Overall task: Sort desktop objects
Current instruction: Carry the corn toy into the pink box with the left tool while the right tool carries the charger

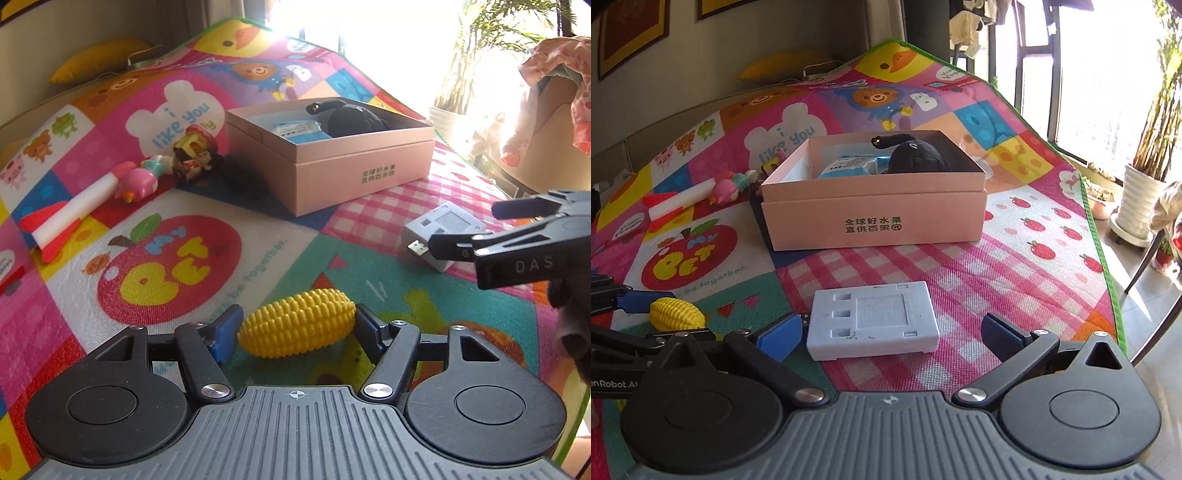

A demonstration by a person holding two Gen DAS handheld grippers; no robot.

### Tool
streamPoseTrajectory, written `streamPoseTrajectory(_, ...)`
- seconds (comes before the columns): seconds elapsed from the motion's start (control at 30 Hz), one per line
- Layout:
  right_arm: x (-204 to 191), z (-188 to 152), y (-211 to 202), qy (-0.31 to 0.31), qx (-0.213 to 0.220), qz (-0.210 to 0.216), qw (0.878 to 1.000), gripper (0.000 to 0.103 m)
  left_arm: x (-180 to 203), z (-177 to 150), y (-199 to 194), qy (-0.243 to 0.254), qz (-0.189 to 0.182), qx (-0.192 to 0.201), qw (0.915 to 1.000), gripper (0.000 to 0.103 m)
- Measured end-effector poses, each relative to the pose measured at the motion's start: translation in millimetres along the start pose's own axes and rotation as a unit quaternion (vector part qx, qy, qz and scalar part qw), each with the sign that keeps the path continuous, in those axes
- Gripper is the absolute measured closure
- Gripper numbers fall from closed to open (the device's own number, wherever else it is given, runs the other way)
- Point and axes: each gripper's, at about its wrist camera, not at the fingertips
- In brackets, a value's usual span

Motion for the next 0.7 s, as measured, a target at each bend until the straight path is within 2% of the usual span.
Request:
streamPoseTrajectory(0.13, -5.7, 9.7, 13.4, -0.018, -0.026, 0.008, 0.999, 0.0, -7.5, -7.1, -7.2, 0.004, -0.008, 0.001, 1.0, 0.032)
streamPoseTrajectory(0.27, -10.8, 10.1, 20.5, -0.025, -0.046, 0.027, 0.998, 0.0, -15.6, -10.3, -8.8, -0.001, -0.005, -0.001, 1.0, 0.019)
streamPoseTrajectory(0.43, -18.9, 7.5, 21.9, -0.045, -0.052, 0.031, 0.997, 0.0, -17.6, -14.3, -12.8, 0.003, -0.02, 0.001, 0.9998, 0.011)
streamPoseTrajectory(0.5, -18.4, 8.1, 24.7, -0.042, -0.059, 0.027, 0.997, 0.002, -14.7, -15.5, -14.2, 0.009, -0.027, 0.002, 0.9996, 0.01)
streamPoseTrajectory(0.6, -17.3, 8.1, 23.7, -0.039, -0.057, 0.03, 0.997, 0.012, -9.4, -15.8, -14.4, 0.018, -0.032, 0.004, 0.9993, 0.01)
streamPoseTrajectory(0.7, -17.9, 6.8, 21.6, -0.04, -0.052, 0.027, 0.997, 0.012, -7.9, -14.4, -11.8, 0.018, -0.028, 0.003, 0.9994, 0.013)
Point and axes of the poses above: each gripper's, at about its wrist camera, not at the fingertips, and y roughly the way its jaws point, x to its right, z to its top, and after that the axes turned 8 degrees about y, right-handed
